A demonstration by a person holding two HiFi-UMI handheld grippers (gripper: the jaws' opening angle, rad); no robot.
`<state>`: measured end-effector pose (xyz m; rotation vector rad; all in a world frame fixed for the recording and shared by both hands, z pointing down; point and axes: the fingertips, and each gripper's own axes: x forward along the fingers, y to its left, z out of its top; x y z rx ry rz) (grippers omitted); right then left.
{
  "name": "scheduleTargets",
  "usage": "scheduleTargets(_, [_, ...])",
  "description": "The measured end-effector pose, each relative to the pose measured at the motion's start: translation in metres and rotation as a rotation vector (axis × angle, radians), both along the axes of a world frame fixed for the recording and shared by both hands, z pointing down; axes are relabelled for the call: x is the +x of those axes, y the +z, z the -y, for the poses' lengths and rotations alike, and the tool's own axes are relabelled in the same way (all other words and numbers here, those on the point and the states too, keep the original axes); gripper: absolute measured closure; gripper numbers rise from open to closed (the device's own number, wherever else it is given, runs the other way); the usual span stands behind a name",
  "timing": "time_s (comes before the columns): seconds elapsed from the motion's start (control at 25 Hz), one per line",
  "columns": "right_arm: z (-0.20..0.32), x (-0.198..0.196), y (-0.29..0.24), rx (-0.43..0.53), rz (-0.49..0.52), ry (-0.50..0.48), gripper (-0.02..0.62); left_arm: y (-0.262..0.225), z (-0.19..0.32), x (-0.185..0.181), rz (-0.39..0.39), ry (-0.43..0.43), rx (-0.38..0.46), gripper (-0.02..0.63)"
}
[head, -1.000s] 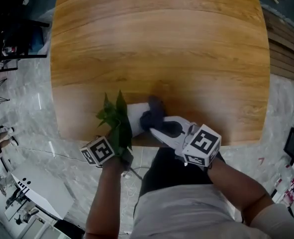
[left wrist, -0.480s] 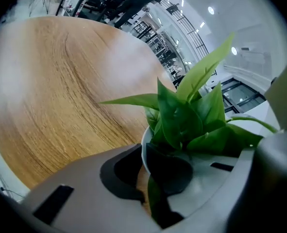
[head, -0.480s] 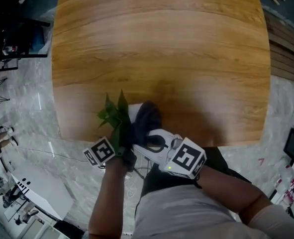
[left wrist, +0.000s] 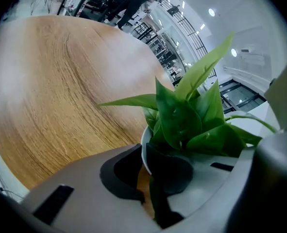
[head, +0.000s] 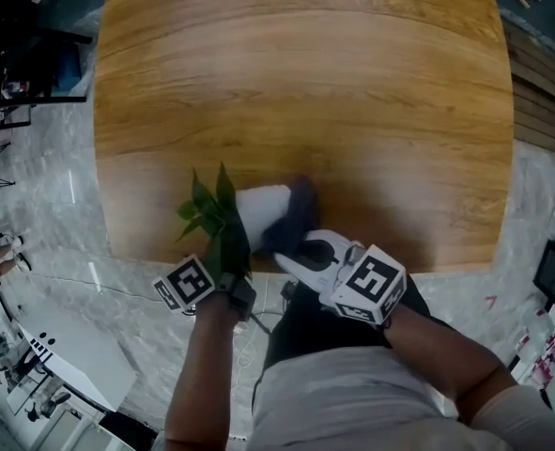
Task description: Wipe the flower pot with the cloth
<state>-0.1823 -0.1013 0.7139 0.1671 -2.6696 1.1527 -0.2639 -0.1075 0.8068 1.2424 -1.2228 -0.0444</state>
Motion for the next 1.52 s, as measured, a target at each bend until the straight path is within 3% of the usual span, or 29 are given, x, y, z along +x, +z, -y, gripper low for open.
scheduleTargets(0.2, [-0.008,-0.037,-0.041,0.047,0.129,-0.073,0.56,-0.01,0.01,0.006,0.032,0.037,0.034,0.572])
scheduleTargets(0.32, [0.016,-0.005,-0.016,-0.024,0.119,0.009,0.56,-0.006,0.009,0.003,0.06,0.05,0.048,0.569])
scheduleTargets(0.44, [0.049,0.037,0.021,-0.096,0.038,0.153,0.56,-0.004,0.008,-0.002,0.108,0.076,0.065,0.568])
scheduleTargets(0.52, [0.061,0.043,0.028,-0.116,0.001,0.203,0.56,-0.01,0.011,0.0,0.155,0.116,0.078,0.568])
scheduleTargets(0.6, [0.06,0.029,0.014,-0.101,0.013,0.191,0.56,-0.013,0.013,-0.001,0.224,0.162,0.095,0.565])
scheduleTargets(0.76, [0.042,-0.014,-0.036,-0.054,0.128,0.097,0.56,-0.02,0.016,0.0,0.368,0.263,0.134,0.56])
scheduleTargets(0.88, [0.041,-0.01,-0.04,-0.045,0.164,0.083,0.56,-0.025,0.018,0.006,0.444,0.327,0.171,0.558])
scheduleTargets(1.08, [0.071,0.042,0.034,-0.145,-0.034,0.223,0.56,-0.035,0.021,0.012,0.545,0.407,0.231,0.558])
scheduleTargets(1.16, [0.072,0.042,0.034,-0.158,-0.05,0.23,0.56,-0.038,0.022,0.013,0.588,0.439,0.252,0.56])
scheduleTargets(1.4, [0.055,-0.004,-0.047,-0.134,0.149,0.144,0.56,-0.045,0.023,0.018,0.699,0.51,0.302,0.558])
scheduleTargets(1.52, [0.059,0.002,-0.037,-0.132,0.149,0.161,0.56,-0.047,0.025,0.019,0.722,0.523,0.323,0.558])
